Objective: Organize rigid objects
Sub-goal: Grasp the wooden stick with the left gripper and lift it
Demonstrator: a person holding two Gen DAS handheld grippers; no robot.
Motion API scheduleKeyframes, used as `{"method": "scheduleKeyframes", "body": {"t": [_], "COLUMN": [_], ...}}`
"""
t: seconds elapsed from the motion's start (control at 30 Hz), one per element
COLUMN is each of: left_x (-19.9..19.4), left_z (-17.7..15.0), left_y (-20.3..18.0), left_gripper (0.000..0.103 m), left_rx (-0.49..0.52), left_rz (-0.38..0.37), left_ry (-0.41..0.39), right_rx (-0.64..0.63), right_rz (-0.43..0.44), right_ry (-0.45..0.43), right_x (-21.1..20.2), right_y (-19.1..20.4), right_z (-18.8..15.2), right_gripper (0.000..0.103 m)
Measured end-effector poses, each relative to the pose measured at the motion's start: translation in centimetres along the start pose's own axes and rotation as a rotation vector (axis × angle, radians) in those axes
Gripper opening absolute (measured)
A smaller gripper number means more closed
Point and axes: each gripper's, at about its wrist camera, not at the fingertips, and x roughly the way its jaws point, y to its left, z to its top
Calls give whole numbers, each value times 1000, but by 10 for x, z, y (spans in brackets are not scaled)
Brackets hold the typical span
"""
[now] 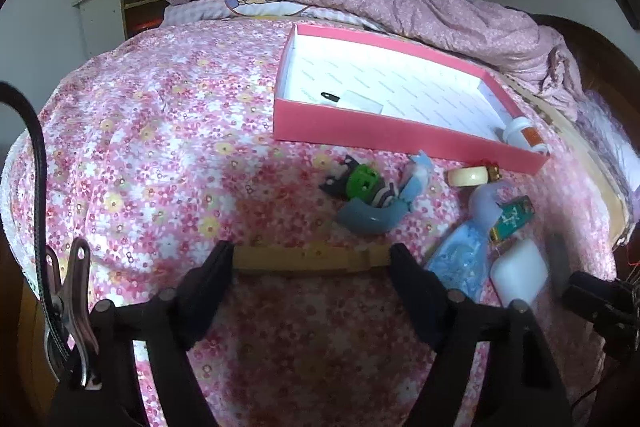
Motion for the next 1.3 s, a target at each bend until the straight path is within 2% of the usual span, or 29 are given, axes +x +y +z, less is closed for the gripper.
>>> {"method": "scheduleKeyframes", "body": {"t": [0.1, 0.23, 0.4, 0.6, 0.9, 0.97, 1.13, 1.23, 1.3], "left_x": [-3, -10, -18, -21, -21, -21, -21, -21, -22], "left_z": [-1, -2, -1, 0, 1, 1, 1, 0, -1], "left_y": [1, 2, 1, 1, 0, 0, 0, 0, 0], "left_gripper": [81, 81, 81, 81, 81, 81, 81, 81, 81], "left_rx": [2, 16, 25, 17, 25, 27, 26, 28, 28], "left_rz": [-9, -21, -30, -40, -33, -32, -36, -37, -40], "left_ry": [-2, -18, -37, -38, -35, -35, -35, -37, -39], "right_rx": [-7, -51, -33, -95, -152, -147, -85, 27, 94], "right_rz": [6, -25, -42, -95, -331, -345, -288, -160, -84], "right_ry": [7, 11, 34, 66, 11, 6, -41, -34, -15], "right_x": [-2, -9, -9, -5, 3, 4, -11, -15, -10], "right_y": [1, 3, -5, -8, -32, -34, -27, -26, -22], "right_z": [0, -4, -9, -8, 12, 17, 16, 15, 12], "right_gripper": [51, 51, 51, 51, 51, 51, 51, 54, 63]}}
